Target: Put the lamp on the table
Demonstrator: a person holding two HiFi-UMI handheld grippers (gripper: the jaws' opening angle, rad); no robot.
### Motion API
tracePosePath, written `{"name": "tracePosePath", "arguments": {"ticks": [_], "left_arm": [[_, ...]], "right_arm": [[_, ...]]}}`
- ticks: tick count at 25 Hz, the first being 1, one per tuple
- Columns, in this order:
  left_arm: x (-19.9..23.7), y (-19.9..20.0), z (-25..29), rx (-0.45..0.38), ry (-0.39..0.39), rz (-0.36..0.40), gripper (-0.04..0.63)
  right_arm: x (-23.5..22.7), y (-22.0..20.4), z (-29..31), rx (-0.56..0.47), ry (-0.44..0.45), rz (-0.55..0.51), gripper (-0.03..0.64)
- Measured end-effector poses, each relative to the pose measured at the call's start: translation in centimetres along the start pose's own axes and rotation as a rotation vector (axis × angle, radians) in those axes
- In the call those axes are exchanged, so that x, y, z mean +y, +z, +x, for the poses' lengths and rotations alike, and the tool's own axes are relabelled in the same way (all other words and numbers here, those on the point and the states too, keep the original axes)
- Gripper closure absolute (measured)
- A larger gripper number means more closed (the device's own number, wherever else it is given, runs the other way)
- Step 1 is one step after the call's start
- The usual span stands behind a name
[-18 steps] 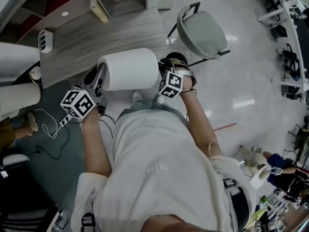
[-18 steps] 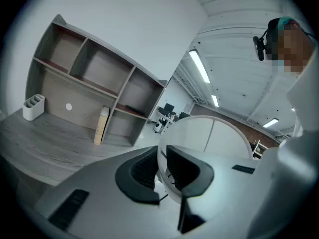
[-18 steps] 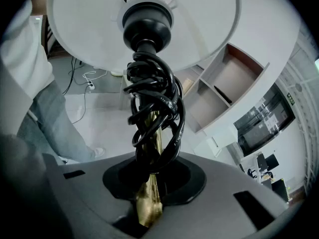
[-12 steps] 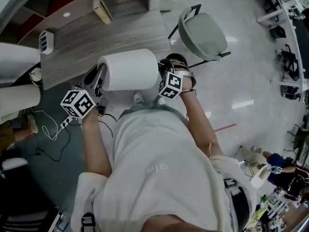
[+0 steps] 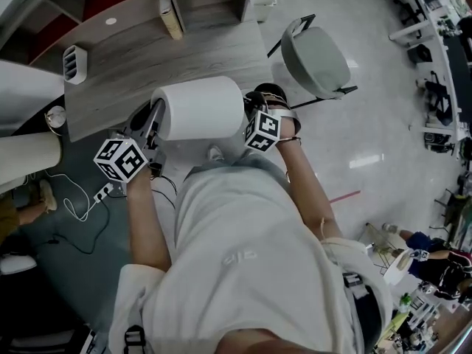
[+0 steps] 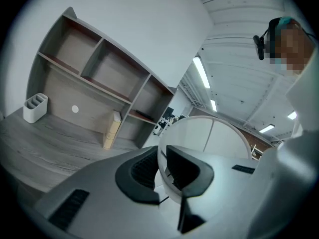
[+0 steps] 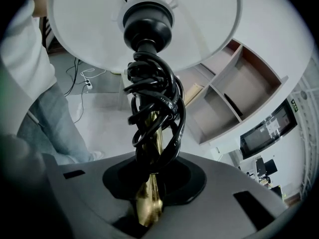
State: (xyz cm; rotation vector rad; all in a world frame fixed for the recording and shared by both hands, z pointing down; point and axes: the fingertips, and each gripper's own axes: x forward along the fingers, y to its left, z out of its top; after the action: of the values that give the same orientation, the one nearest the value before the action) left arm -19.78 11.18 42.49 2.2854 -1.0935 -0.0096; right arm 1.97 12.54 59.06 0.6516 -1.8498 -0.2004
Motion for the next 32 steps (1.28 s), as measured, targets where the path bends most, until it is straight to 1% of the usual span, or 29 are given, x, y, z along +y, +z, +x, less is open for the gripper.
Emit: {"name": "tracePosePath", "arguments": {"ticks": [3,9,13,17,21,25,32], "left_arm": [[2.0,0.3,-0.5,0.0,-0.001,-0.02,0.535],[4.6,1.1,-0.6,-0.006,0.009,-0.045,0.535],[6.3,1.6,0.3,-0.006,0.026,-0.055,0.535],[7.5,2.6,2.1,-0.013,0.057,-0.065,0.535],[8.8,3.7,4.1,-0.024,0.101,-0.083,0.535],[9.7,4.9,5.8,-0.038,0.16,-0.098,0.535],[10.8,5.7,7.6,-0.07,0.297,-0.124,0.535]], "right_arm": [[-0.2,1.1,1.2,0.013,-0.01,-0.014,0.511],[-0.9,3.0,2.9,0.02,0.002,-0.034,0.511],[-2.0,3.8,4.6,0.015,0.021,-0.048,0.509],[-4.1,4.1,6.3,0.003,0.049,-0.07,0.511],[-6.9,4.6,8.4,-0.017,0.076,-0.102,0.511],[-9.3,5.1,10.4,-0.046,0.121,-0.137,0.51],[-12.1,6.1,14.2,-0.108,0.205,-0.228,0.51]]}}
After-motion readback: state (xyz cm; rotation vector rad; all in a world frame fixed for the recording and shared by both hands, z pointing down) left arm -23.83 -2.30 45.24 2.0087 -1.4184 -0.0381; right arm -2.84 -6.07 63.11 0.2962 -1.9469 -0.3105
